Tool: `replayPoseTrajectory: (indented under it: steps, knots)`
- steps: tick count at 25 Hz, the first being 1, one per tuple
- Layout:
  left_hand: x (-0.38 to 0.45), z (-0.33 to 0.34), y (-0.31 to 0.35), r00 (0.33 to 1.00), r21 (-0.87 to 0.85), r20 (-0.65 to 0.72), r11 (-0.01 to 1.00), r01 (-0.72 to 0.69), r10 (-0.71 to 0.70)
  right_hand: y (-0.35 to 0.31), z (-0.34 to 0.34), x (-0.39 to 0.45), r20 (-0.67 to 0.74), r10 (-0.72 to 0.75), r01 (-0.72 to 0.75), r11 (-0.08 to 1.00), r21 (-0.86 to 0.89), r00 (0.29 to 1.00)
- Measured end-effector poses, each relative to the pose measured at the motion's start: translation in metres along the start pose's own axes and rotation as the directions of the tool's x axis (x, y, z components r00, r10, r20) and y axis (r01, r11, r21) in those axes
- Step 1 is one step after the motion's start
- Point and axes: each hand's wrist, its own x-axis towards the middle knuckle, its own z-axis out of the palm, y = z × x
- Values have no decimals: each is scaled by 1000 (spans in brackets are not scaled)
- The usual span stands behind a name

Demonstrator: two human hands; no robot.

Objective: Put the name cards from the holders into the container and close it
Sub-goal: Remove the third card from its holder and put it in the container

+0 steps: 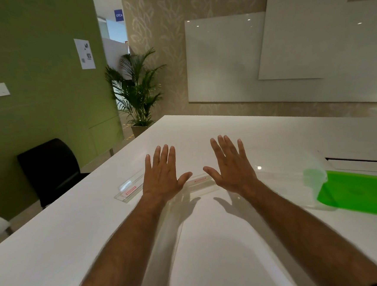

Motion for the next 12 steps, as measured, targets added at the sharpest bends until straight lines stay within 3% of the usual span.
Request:
replayPoseTrajectory:
  steps: [7, 12]
  knots:
    - [-3, 10, -20, 995, -81, 70, 994, -71, 76, -24, 18, 14, 141, -196, 195, 981, 20, 970]
    - [-2, 11, -24, 985, -284, 170, 959, 12, 38, -35, 30, 17, 266, -218, 212, 976, 51, 939]
